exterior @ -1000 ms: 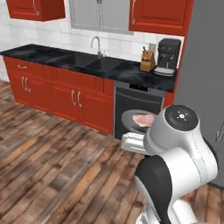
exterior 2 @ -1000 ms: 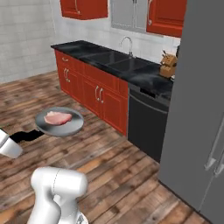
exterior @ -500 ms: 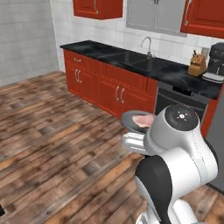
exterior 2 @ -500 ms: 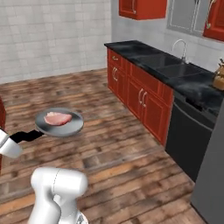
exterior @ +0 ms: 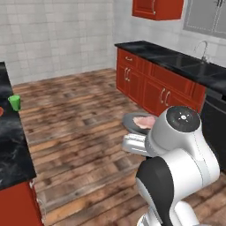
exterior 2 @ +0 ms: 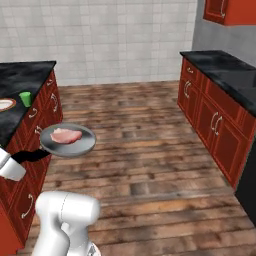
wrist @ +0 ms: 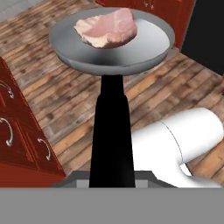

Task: Pick up the pan with the steak in it and place it on the dining table. Then place the steak on the plate.

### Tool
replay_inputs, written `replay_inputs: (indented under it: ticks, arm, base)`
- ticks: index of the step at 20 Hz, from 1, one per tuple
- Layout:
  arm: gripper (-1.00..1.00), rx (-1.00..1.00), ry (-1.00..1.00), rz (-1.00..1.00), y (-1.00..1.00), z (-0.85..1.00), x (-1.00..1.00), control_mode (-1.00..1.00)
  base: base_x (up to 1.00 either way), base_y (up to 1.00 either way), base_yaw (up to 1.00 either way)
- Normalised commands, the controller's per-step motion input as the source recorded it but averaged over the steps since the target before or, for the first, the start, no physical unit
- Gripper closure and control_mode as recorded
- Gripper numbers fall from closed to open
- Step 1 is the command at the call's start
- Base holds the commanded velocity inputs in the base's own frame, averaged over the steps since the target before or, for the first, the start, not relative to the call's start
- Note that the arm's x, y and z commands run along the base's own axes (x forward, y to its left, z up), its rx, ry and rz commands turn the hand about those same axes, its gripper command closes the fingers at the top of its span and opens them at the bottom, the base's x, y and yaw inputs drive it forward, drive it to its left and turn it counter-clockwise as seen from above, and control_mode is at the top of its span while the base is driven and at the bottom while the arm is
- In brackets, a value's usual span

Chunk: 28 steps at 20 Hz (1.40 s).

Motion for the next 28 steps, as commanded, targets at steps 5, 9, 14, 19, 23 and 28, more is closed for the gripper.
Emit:
replay_inputs:
  ticks: [5,9,14,19,23,28]
  arm:
    - [1.0,0.0,0.0,0.0,0.0,0.0,0.0,1.0]
    - [1.0,0.0,0.0,0.0,0.0,0.0,0.0,1.0]
    - [1.0,0.0,0.0,0.0,0.0,0.0,0.0,1.0]
    - [1.0,0.0,0.0,0.0,0.0,0.0,0.0,1.0]
    - [1.0,0.0,0.0,0.0,0.0,0.0,0.0,1.0]
    - [1.0,0.0,0.0,0.0,0.0,0.0,0.0,1.0]
  base:
    - [-0.04,0.0,0.49]
    - [-0.07,0.0,0.48]
    - [-0.07,0.01,0.47]
    - [-0.03,-0.02,0.38]
    - [0.0,-0.07,0.03]
    - [-0.03,-0.85,-0.01]
